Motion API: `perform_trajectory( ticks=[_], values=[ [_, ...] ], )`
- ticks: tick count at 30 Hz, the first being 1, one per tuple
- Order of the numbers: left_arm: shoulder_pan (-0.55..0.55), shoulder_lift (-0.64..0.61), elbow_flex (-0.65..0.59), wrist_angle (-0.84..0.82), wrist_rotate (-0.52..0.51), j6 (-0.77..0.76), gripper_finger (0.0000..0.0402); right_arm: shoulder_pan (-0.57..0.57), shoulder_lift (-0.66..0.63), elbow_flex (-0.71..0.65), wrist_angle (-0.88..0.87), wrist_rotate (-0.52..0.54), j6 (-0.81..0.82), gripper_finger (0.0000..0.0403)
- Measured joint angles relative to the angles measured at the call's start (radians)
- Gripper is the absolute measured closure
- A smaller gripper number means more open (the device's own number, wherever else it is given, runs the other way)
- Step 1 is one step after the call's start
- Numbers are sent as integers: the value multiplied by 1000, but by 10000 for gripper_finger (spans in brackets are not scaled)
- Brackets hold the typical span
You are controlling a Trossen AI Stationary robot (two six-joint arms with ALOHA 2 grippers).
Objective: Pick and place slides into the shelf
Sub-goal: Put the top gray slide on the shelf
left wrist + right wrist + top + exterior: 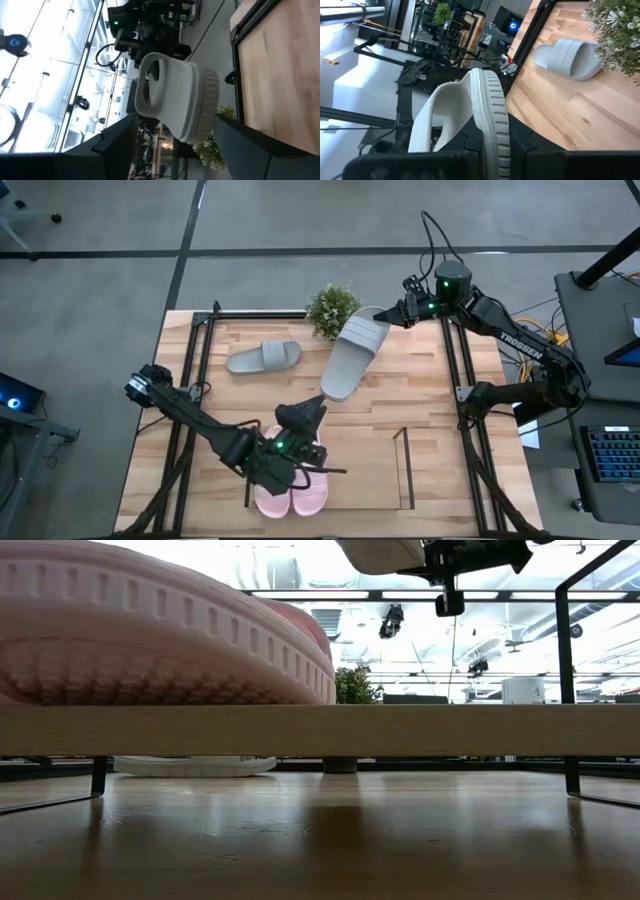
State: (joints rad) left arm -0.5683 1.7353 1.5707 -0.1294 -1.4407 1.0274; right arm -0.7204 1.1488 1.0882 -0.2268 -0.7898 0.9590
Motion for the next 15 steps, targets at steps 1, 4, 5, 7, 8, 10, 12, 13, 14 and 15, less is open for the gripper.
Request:
perform_trajectory(
  ticks=[1, 4, 5, 7, 8, 10, 12, 13, 14, 15],
  values=[
    [4, 7, 0, 0, 0, 13, 159, 0, 0, 0, 0, 0, 2, 369],
    [11, 30, -2, 4, 5, 30, 159, 0, 0, 0, 0, 1, 2, 369],
    [12, 34, -5, -1, 7, 31, 159, 0, 0, 0, 0, 1, 2, 369],
    [18, 42, -5, 3, 7, 30, 159, 0, 0, 0, 0, 1, 2, 369],
    [21, 45, -3, 4, 5, 30, 159, 0, 0, 0, 0, 1, 2, 369],
    [32, 53, -1, 27, 1, 29, 159, 0, 0, 0, 0, 1, 2, 369],
    [44, 62, -2, 60, 0, 31, 159, 0, 0, 0, 0, 1, 2, 370],
    [49, 66, -3, 68, -3, 35, 159, 0, 0, 0, 0, 1, 2, 370],
    [55, 70, -3, 71, -10, 37, 159, 0, 0, 0, 0, 0, 2, 370],
    [60, 74, -2, 70, -14, 37, 159, 0, 0, 0, 1, -1, 2, 370]
  ],
)
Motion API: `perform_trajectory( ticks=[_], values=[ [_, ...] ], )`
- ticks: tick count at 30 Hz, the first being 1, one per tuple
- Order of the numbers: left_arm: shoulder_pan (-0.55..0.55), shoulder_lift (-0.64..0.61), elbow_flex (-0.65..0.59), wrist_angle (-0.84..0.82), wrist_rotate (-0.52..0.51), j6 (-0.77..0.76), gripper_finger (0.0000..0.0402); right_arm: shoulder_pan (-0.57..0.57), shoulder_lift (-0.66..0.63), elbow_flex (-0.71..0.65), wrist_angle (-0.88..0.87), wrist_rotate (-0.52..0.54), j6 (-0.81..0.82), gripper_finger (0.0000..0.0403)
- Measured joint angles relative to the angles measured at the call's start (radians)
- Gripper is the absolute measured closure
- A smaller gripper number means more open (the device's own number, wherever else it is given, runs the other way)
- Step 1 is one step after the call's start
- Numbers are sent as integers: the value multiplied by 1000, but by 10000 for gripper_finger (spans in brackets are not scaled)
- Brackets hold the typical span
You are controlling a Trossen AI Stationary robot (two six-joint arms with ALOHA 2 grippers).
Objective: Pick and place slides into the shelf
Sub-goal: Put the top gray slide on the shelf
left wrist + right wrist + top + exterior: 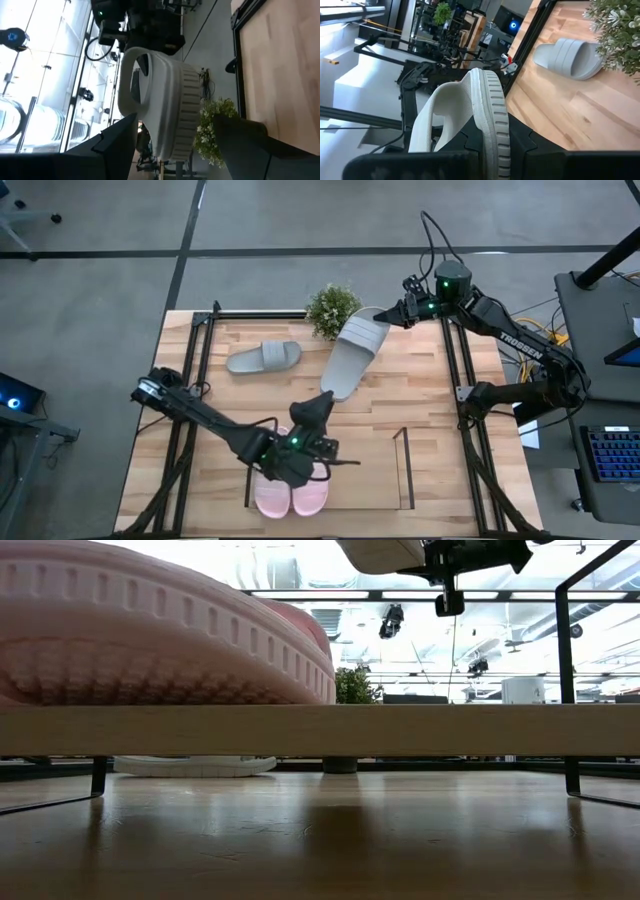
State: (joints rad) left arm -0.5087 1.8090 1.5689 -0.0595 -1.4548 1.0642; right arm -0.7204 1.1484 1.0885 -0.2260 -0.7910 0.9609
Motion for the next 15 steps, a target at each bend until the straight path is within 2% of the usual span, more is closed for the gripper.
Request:
perform_trajectory(
  ticks=[8, 15],
  values=[
    [8, -4, 3, 8, -26, -35, 159, 0, 0, 0, 0, -1, -12, 370],
    [-51, -36, 5, 205, -32, -37, 159, -13, 3, 0, 0, 3, -43, 370]
  ],
)
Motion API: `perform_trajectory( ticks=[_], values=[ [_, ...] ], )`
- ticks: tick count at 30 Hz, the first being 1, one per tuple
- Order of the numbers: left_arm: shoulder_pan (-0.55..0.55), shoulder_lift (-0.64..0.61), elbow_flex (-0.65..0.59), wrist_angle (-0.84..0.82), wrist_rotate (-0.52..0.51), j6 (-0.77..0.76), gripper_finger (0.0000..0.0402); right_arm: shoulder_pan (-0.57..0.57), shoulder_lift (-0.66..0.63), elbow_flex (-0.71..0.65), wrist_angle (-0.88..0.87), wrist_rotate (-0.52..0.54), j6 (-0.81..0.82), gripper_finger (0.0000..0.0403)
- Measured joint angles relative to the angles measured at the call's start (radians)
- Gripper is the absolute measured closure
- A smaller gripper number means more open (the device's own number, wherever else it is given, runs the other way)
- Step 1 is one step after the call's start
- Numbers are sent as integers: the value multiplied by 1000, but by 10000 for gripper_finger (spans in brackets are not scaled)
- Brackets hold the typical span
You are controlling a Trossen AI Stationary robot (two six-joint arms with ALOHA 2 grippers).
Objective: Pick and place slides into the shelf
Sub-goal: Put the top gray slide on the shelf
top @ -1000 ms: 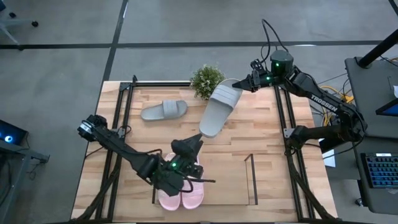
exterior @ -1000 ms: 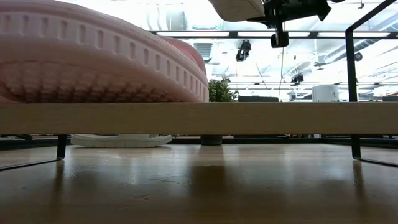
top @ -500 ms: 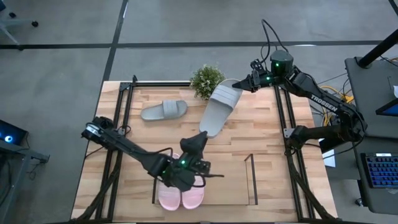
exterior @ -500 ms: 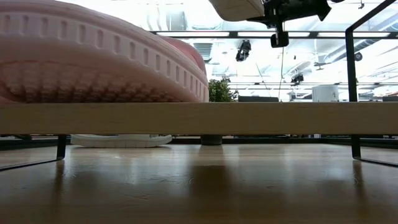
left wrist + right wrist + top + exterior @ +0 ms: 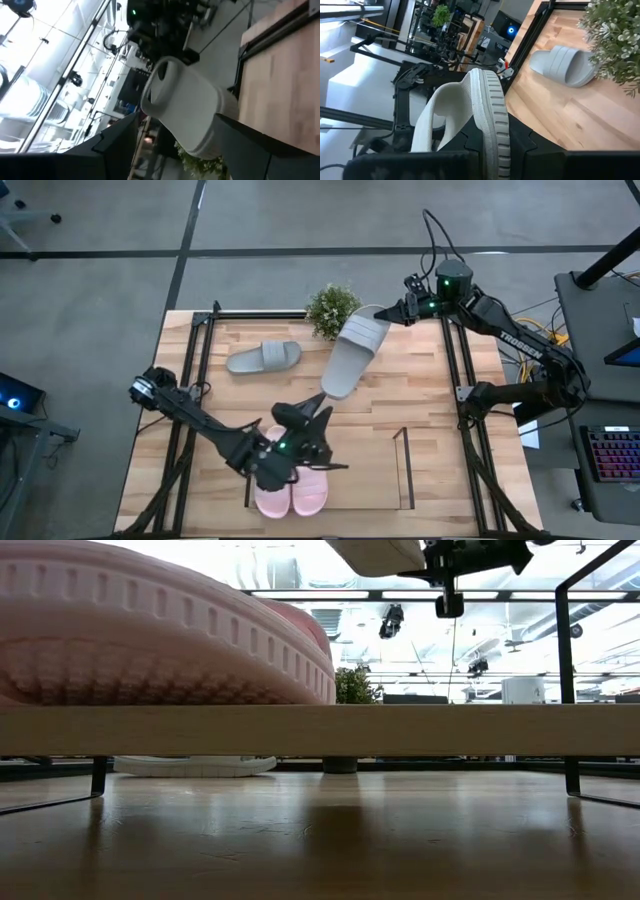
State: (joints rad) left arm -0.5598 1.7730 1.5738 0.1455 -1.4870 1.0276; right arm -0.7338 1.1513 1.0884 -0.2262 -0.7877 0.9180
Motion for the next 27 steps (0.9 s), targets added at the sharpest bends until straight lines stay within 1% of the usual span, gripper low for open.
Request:
perform_trajectory(
  ticks=[2, 6, 9, 11, 14, 15, 16, 18, 19, 20, 22, 23, 24, 25, 26, 27],
  values=[
    [-19, -7, 0, 32, 4, 24, 159, 0, 2, 0, -2, 2, -3, 370],
    [-54, -39, 4, 68, 5, 25, 159, 0, 2, 0, -1, 2, -18, 370],
    [-70, -65, 23, 217, 13, 1, 159, 0, 2, 0, -2, 1, -22, 370],
    [-78, -89, 44, 376, 22, -2, 159, 0, 2, 0, -2, -5, -29, 370],
    [-91, -144, 68, 594, 79, -6, 159, 0, 2, 0, -2, -17, -40, 370],
    [-97, -173, 70, 616, 116, -21, 159, 0, 2, 0, -2, -25, -42, 370],
    [-103, -200, 71, 602, 163, -53, 159, 0, 2, 0, -2, -29, -45, 370],
    [-112, -257, 71, 496, 285, -172, 159, 1, 2, 0, -1, -31, -47, 370],
    [-114, -287, 71, 407, 370, -274, 159, 0, 2, 0, -1, -31, -47, 370],
    [-113, -319, 71, 302, 484, -397, 159, 0, 1, 0, -1, -30, -47, 370],
    [-90, -389, 71, 100, 790, -665, 159, 0, 1, 0, -1, -27, -49, 370],
    [-63, -416, 72, 36, 946, -809, 159, 0, 1, 0, 0, -27, -51, 370],
    [-29, -434, 71, -7, 1075, -923, 159, 0, 1, 0, 2, -26, -53, 370],
    [5, -448, 69, -42, 1183, -1018, 159, 0, 1, 0, 4, -26, -55, 370],
    [35, -462, 66, -87, 1270, -1083, 159, 1, 1, 0, 6, -27, -56, 370],
    [62, -472, 62, -129, 1322, -1134, 159, 2, 1, 0, 7, -29, -58, 370]
  ],
)
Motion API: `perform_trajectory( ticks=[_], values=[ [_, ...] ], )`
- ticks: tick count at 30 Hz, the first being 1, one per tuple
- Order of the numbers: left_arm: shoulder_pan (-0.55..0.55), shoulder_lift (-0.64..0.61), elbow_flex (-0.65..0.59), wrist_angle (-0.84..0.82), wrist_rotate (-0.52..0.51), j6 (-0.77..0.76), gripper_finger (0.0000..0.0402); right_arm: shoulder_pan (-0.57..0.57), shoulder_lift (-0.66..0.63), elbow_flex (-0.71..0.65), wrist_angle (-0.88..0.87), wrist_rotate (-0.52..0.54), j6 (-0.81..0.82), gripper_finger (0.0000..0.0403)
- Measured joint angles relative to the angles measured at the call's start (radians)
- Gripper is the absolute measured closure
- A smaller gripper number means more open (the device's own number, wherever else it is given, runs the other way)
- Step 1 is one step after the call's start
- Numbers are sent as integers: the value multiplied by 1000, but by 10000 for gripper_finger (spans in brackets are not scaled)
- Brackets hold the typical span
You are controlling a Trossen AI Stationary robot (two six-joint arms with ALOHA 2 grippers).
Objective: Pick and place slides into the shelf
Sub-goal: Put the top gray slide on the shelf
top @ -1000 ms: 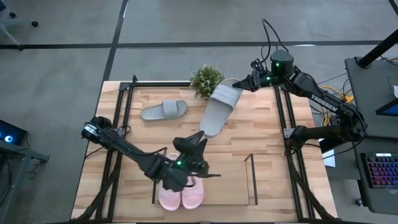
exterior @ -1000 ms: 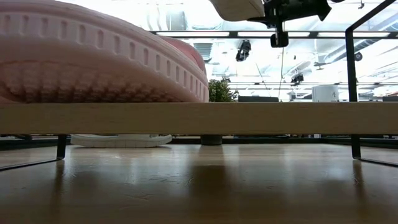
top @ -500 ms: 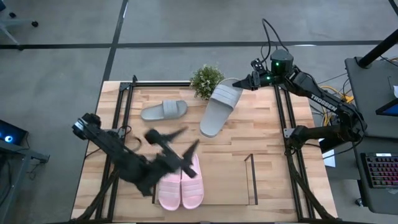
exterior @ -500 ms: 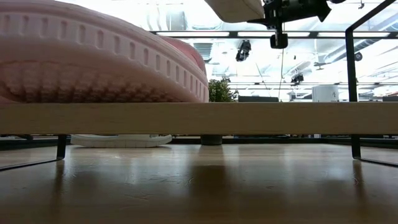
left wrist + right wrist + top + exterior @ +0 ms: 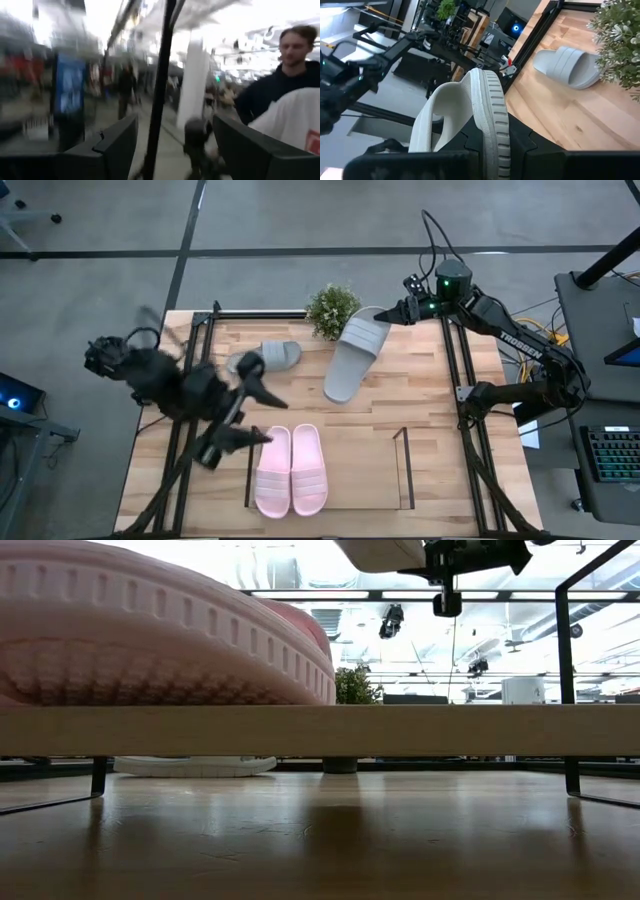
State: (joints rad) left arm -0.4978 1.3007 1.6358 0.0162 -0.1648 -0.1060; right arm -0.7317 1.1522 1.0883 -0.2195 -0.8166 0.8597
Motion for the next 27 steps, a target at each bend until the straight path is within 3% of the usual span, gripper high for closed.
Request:
perform_trajectory(
  ticks=[5, 12, 16, 21, 27],
  values=[
    [206, -29, 3, -187, 226, -177, 159, 2, 0, 0, 1, -42, -6, 370],
    [549, -37, 1, -192, 653, -423, 159, 56, -1, 0, -2, -75, -48, 370],
    [702, -7, -5, -192, 793, -571, 159, 103, 0, 0, -6, -77, -82, 370],
    [806, 60, -1, -193, 948, -712, 159, 184, 3, 0, -10, -35, -106, 370],
    [825, 162, 12, -192, 1098, -784, 159, 269, 8, 0, -12, 38, -119, 370]
  ],
)
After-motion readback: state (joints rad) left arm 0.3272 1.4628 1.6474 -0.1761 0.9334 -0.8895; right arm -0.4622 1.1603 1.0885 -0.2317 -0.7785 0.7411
